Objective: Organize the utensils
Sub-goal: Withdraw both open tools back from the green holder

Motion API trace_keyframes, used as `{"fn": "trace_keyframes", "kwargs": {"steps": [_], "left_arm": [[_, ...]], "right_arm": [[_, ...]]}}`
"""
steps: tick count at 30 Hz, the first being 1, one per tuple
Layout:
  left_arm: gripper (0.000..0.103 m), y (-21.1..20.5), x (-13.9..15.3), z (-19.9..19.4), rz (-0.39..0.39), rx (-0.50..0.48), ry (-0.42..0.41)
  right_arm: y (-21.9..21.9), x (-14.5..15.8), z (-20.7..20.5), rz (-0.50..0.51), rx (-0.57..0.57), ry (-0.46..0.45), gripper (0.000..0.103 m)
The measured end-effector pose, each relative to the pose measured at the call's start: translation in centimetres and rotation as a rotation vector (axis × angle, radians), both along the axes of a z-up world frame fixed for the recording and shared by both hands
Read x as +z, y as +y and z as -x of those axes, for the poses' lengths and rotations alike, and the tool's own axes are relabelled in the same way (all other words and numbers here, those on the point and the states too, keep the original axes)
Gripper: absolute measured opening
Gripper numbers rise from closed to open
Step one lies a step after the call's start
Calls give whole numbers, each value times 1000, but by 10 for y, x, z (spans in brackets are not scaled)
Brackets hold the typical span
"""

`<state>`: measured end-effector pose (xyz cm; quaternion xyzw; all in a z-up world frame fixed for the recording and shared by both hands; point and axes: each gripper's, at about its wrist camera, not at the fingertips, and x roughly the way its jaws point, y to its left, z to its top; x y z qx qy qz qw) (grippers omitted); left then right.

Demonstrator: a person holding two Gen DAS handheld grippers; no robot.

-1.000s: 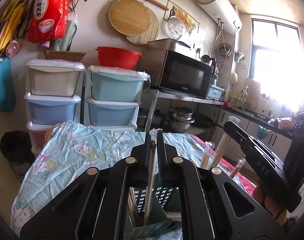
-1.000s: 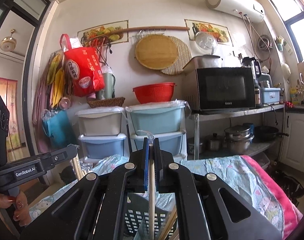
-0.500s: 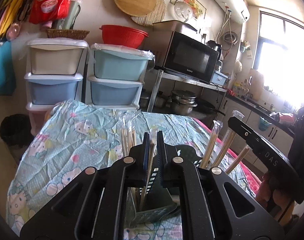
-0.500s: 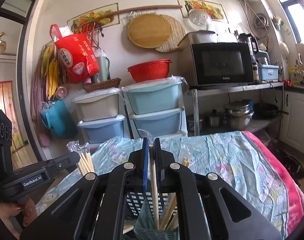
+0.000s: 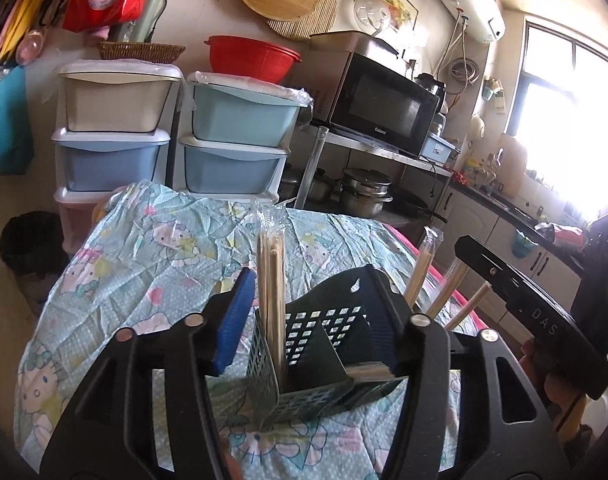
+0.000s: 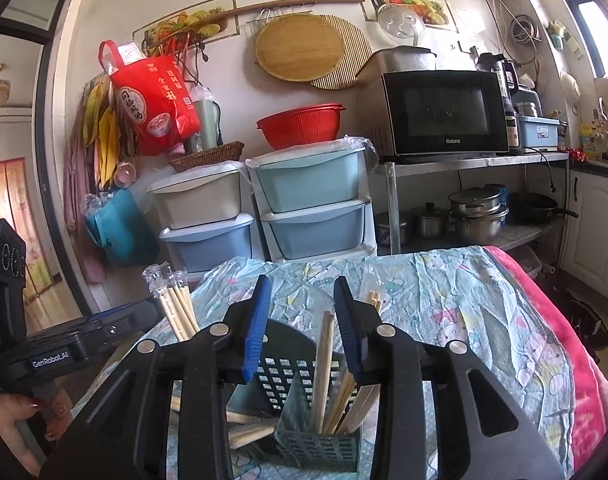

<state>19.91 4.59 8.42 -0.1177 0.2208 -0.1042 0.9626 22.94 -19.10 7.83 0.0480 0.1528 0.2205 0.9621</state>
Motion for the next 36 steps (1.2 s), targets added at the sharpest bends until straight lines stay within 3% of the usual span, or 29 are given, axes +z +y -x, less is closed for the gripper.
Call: {"fn": "trace_keyframes", "kwargs": {"steps": [6, 15, 36], "left_arm": [[69, -1, 4, 9, -6, 4, -6], [91, 1, 6, 25, -21, 14, -2], [92, 3, 5, 64, -15, 37, -12]], "right_arm": [[-7, 2, 6, -11, -6, 11, 43], [-18, 8, 22, -26, 9, 1, 72], [-34, 5, 74, 11, 10, -3, 91]]}}
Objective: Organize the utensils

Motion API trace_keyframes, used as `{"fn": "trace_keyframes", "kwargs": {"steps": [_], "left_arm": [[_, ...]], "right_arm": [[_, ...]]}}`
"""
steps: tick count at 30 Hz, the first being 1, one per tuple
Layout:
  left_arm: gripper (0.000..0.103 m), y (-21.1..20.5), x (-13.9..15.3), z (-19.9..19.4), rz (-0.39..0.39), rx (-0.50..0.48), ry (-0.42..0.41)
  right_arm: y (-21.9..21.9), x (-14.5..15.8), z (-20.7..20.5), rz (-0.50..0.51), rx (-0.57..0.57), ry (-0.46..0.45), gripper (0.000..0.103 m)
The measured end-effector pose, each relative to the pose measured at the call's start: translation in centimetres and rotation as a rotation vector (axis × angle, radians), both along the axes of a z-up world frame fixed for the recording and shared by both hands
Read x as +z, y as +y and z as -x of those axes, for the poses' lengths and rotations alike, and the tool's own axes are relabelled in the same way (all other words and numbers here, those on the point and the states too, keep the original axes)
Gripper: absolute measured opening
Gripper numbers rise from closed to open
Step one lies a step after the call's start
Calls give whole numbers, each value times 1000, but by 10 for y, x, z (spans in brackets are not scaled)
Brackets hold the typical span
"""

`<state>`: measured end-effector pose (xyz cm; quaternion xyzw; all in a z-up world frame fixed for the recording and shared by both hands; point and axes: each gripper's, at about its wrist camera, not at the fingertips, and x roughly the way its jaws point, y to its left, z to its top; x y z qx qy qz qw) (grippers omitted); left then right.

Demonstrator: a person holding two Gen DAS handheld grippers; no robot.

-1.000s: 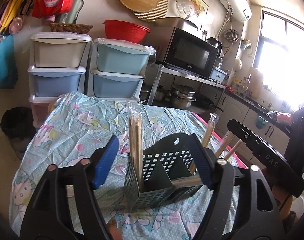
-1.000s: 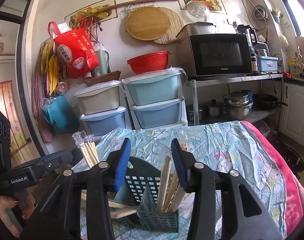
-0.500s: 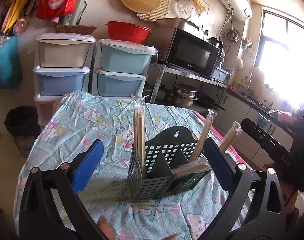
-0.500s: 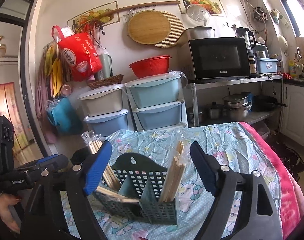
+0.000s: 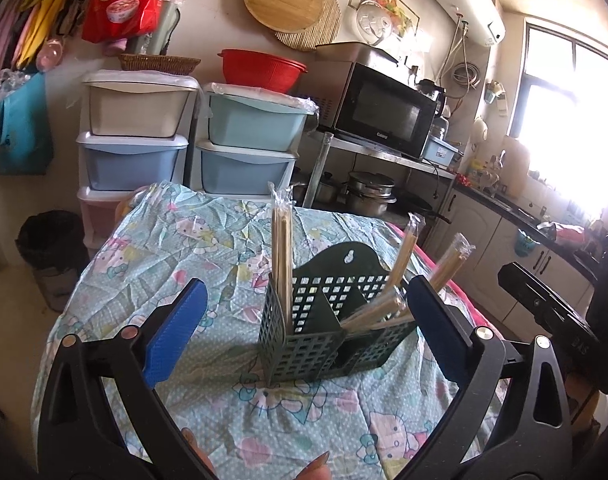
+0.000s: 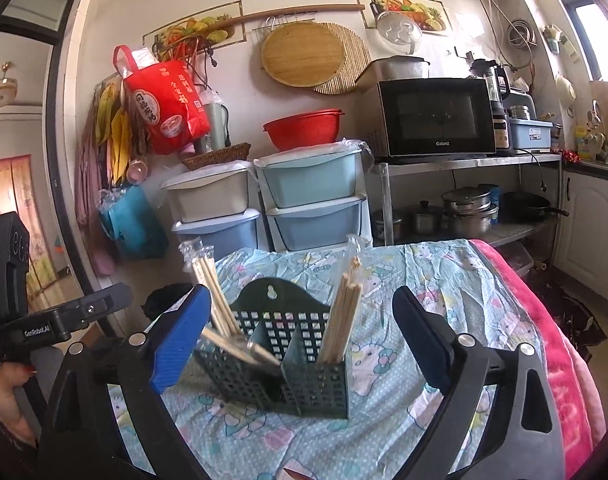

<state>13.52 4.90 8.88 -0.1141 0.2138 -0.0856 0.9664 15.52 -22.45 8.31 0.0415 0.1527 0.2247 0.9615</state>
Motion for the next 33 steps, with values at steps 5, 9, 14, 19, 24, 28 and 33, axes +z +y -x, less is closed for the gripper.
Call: {"fn": "trace_keyframes", "kwargs": {"steps": [5, 9, 14, 19, 24, 28, 33], "left_arm": [[92, -4, -8, 7, -13, -11, 16], [92, -8, -18, 11, -27, -18, 28], [92, -11, -33, 14, -39, -22, 58], [92, -15, -47, 18, -49, -24, 78], [92, -20, -60, 20, -76, -24, 96], [92, -22, -67, 24, -92, -5, 90], [92, -23, -75, 29, -90, 3, 88]], "right_arm": [[-1, -7, 13, 17, 0, 7, 94], [0, -17, 18, 29, 5, 33, 94], [3, -33, 23, 61, -4, 66, 95], [4, -48, 28, 72, 7, 92, 95], [5, -60, 33, 85, 9, 109, 96], [4, -69, 36, 81, 16, 126, 96], [4, -81, 40, 83, 10, 143, 96]]}}
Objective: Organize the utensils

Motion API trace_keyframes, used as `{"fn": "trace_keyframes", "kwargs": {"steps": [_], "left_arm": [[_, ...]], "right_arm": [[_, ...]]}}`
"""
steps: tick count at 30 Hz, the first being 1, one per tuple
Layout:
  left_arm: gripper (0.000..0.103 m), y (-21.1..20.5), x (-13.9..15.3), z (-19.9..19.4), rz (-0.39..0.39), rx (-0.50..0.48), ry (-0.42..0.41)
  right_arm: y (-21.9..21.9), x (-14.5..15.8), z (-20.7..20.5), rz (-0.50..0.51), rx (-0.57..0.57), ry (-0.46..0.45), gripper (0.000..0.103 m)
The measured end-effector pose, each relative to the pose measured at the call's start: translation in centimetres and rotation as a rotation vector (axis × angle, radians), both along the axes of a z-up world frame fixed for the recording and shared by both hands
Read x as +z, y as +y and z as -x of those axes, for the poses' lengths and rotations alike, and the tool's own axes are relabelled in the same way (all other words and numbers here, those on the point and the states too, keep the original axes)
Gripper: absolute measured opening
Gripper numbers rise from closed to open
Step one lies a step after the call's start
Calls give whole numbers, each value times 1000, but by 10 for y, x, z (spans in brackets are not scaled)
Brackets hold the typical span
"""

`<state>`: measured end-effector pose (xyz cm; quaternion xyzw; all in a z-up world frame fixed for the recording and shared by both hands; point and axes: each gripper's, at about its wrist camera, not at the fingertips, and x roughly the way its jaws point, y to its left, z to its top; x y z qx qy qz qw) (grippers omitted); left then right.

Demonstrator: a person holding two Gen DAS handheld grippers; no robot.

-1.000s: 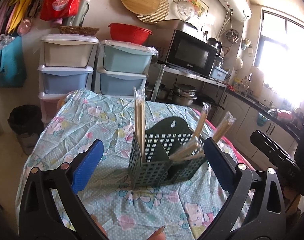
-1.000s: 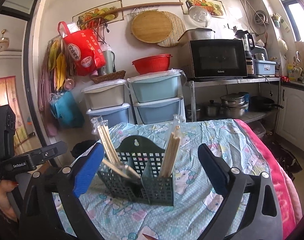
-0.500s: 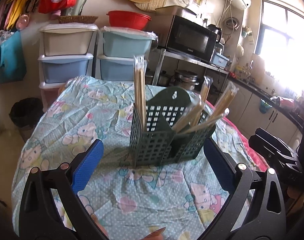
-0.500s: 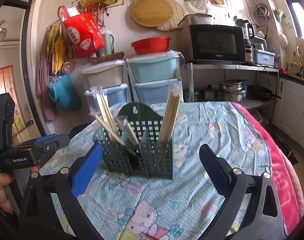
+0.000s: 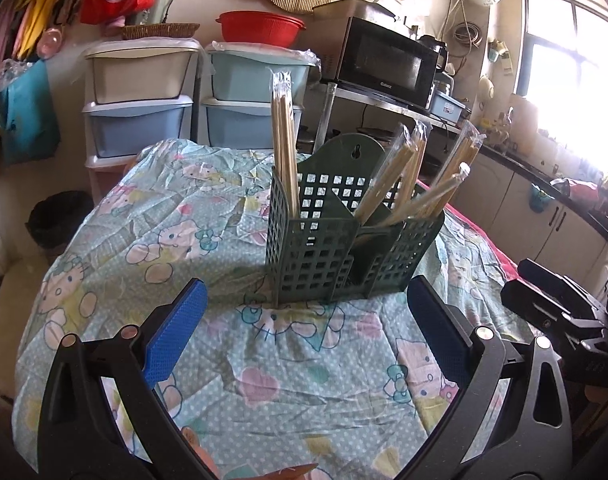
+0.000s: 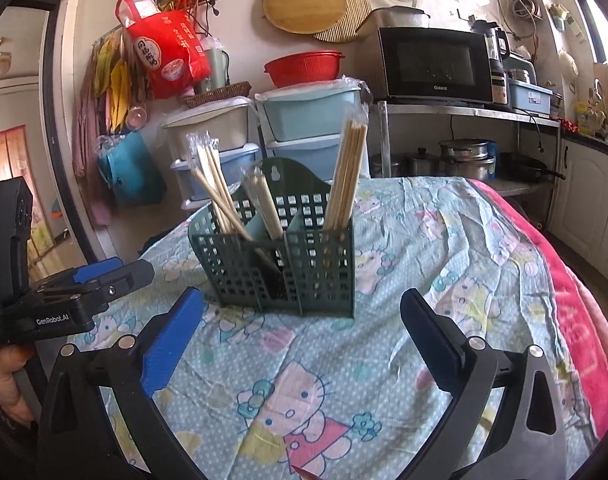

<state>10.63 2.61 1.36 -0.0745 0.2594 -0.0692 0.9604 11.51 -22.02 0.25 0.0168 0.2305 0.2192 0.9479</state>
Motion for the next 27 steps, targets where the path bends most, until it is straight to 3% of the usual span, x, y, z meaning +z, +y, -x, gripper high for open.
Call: {"fn": "trace_keyframes", "kwargs": {"steps": [10, 27], "left_arm": [[92, -4, -15, 14, -3, -3, -17], [92, -9, -21, 31, -2, 11, -133]], "right_arm": [[4, -21, 7, 16, -8, 29, 96], [-7, -18, 40, 6, -96, -208, 96]]}}
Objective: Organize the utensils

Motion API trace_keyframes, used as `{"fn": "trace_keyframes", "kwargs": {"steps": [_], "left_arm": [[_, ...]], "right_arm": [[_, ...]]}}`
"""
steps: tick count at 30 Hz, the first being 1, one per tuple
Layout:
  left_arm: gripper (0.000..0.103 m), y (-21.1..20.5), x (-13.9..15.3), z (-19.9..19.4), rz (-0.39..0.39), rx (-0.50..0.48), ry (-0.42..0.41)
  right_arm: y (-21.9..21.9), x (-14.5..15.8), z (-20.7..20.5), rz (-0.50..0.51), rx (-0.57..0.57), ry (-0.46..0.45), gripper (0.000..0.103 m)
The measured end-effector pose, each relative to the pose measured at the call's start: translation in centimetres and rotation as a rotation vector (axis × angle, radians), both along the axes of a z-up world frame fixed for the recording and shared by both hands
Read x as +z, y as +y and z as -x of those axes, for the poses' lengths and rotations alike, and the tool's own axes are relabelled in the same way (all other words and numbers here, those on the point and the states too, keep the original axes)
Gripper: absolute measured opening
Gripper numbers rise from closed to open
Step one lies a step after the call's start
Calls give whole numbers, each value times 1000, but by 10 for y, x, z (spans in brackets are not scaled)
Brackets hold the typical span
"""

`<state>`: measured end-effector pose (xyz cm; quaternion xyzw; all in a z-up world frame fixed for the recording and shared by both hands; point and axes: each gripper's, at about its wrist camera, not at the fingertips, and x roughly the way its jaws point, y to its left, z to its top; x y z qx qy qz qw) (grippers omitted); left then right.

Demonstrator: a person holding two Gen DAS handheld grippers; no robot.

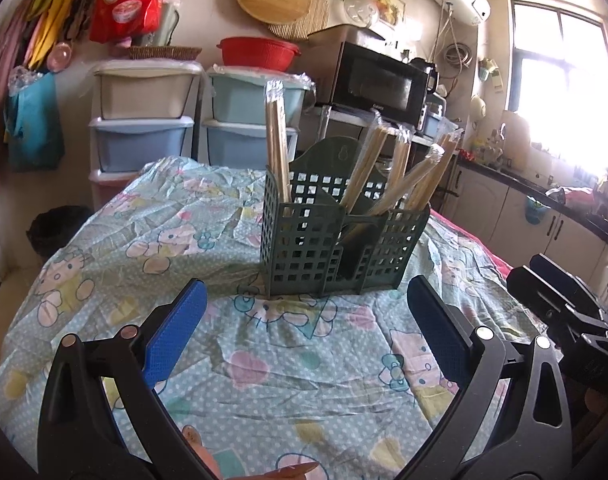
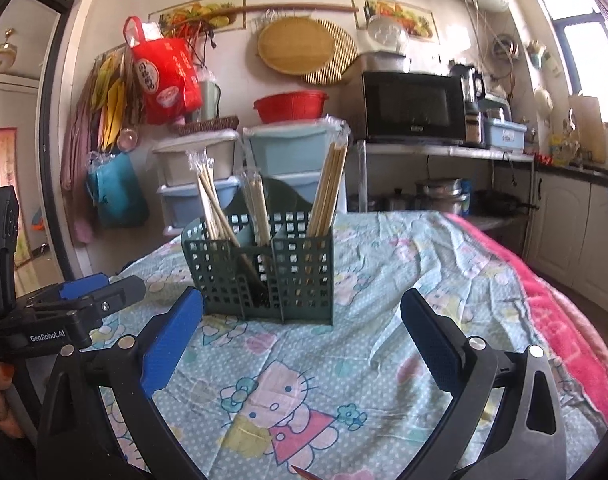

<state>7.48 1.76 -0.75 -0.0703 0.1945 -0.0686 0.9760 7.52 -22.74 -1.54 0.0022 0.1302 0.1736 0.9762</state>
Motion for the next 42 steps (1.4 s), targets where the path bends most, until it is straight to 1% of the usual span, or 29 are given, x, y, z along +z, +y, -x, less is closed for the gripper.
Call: {"fn": "trace_keyframes", "kwargs": {"steps": [2, 10, 42], "left_arm": [[92, -1, 0, 2, -6, 1, -17], [93, -7, -1, 8, -19, -8, -46], [93, -5, -1, 10, -16, -2, -57]], "right_arm": [[0, 0, 3, 8, -6, -19, 96], [-2, -4, 5, 1, -15, -32, 96], [1, -6, 9, -1, -21, -38, 96]]}}
